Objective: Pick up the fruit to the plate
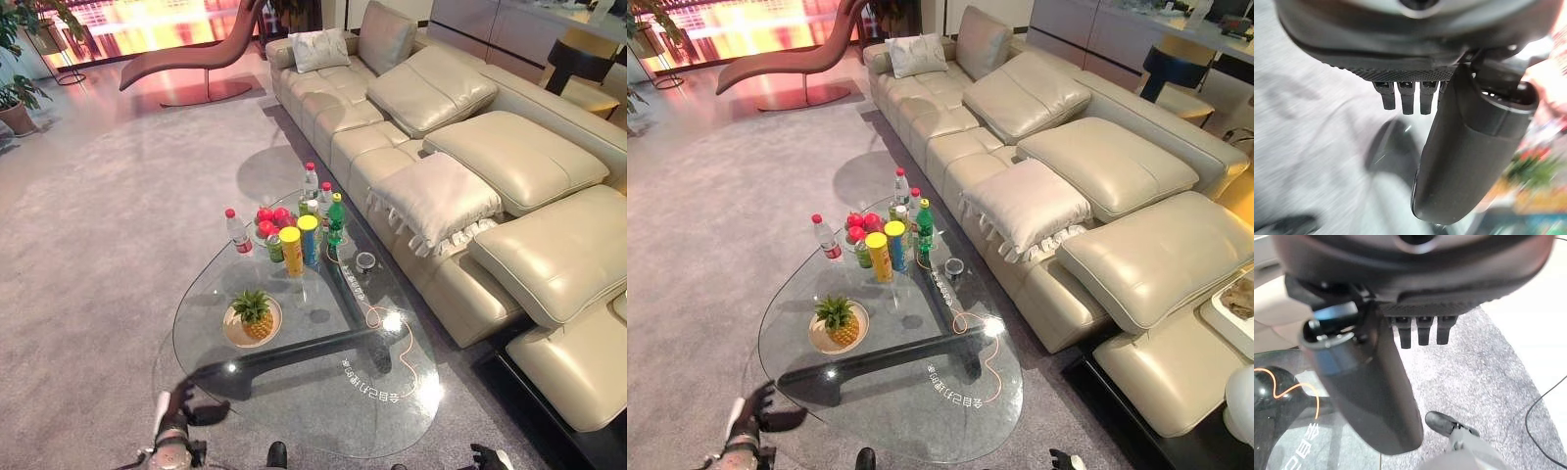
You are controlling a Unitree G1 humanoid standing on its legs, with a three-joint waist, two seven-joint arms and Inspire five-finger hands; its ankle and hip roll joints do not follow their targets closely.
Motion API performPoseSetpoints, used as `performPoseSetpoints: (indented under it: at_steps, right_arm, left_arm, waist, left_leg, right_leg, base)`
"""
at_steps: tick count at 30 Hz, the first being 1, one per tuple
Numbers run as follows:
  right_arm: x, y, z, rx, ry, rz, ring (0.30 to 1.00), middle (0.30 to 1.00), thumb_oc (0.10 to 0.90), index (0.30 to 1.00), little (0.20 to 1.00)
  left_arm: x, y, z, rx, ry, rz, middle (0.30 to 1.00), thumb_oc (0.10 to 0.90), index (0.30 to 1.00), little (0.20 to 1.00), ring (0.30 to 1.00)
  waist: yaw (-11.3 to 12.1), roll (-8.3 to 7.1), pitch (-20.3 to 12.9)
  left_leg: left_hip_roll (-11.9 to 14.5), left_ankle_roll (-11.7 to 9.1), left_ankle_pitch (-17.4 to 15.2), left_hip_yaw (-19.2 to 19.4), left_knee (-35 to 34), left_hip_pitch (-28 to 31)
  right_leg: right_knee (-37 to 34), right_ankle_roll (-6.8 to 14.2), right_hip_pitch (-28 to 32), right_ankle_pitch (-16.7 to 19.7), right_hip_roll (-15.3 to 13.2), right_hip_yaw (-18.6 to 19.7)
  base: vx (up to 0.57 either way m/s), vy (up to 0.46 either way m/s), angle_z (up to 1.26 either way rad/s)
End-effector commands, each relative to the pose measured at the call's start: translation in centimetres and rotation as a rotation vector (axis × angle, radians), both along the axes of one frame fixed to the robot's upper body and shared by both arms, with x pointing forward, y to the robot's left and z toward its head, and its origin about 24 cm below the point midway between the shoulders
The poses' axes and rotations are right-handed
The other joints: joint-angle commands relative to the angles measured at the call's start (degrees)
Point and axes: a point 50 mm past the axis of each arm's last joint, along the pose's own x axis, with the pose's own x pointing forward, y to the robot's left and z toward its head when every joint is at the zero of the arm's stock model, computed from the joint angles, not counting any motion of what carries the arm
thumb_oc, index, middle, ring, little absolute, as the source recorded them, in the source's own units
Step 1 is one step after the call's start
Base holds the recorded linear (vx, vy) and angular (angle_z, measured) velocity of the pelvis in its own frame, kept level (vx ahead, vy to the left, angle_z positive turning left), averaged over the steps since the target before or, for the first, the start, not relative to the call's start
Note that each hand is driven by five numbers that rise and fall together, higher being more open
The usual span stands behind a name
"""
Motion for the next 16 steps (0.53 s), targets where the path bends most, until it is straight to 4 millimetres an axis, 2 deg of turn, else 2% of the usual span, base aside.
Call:
performPoseSetpoints:
  at_steps: [1,2,4,6,16]
  right_arm:
    - [2.5,-1.4,0.9,-0.052,-0.031,0.070,0.900,0.900,0.800,0.900,0.900]
    - [2.5,-1.3,0.9,-0.051,-0.030,0.074,0.900,0.900,0.800,0.900,0.900]
    - [2.7,-1.1,0.8,-0.049,-0.015,0.096,0.900,0.900,0.800,0.900,0.900]
    - [2.8,-1.1,0.8,-0.049,-0.007,0.111,0.900,0.900,0.800,0.900,0.900]
    - [2.4,-0.2,0.3,0.007,0.051,0.149,0.900,0.900,0.800,0.900,0.900]
  left_arm:
    - [1.6,1.1,0.5,-0.026,0.057,-0.042,0.900,0.800,0.900,0.900,0.900]
    - [1.4,1.0,0.3,-0.031,0.080,-0.049,0.900,0.800,0.900,0.900,0.900]
    - [-0.5,0.3,-0.7,-0.075,0.236,-0.096,0.900,0.800,0.900,0.900,0.900]
    - [-1.0,-0.1,-1.0,-0.088,0.267,-0.104,0.900,0.800,0.900,0.900,0.900]
    - [-0.6,-1.0,-1.2,-0.131,0.290,-0.124,0.900,0.800,0.900,0.900,0.900]
  waist:
    - [0.3,1.39,1.1]
    - [0.3,1.37,1.0]
    - [0.0,1.23,0.5]
    - [-0.2,1.20,0.3]
    - [-0.6,1.00,0.0]
  left_leg:
    - [2.6,-0.3,-2.1,2.4,0.3,4.1]
    - [2.7,-0.3,-2.1,2.4,0.3,4.2]
    - [3.0,-0.5,-2.2,2.9,0.3,4.6]
    - [3.3,-0.8,-2.2,3.3,0.3,4.8]
    - [3.9,-1.2,-2.4,4.1,0.3,5.0]
  right_leg:
    - [4.8,-0.4,-0.8,0.1,-1.2,0.1]
    - [4.7,-0.4,-0.7,0.2,-1.2,0.1]
    - [3.8,-0.2,-0.2,0.6,-1.2,0.1]
    - [3.2,0.0,-0.1,1.1,-1.3,0.3]
    - [2.1,0.8,-0.2,2.1,-2.1,0.1]
  base:
    - [0.00,0.000,0.00]
    - [0.05,0.010,0.00]
    - [0.05,0.002,-0.02]
    - [0.03,-0.004,-0.06]
    - [0.01,-0.008,-0.06]
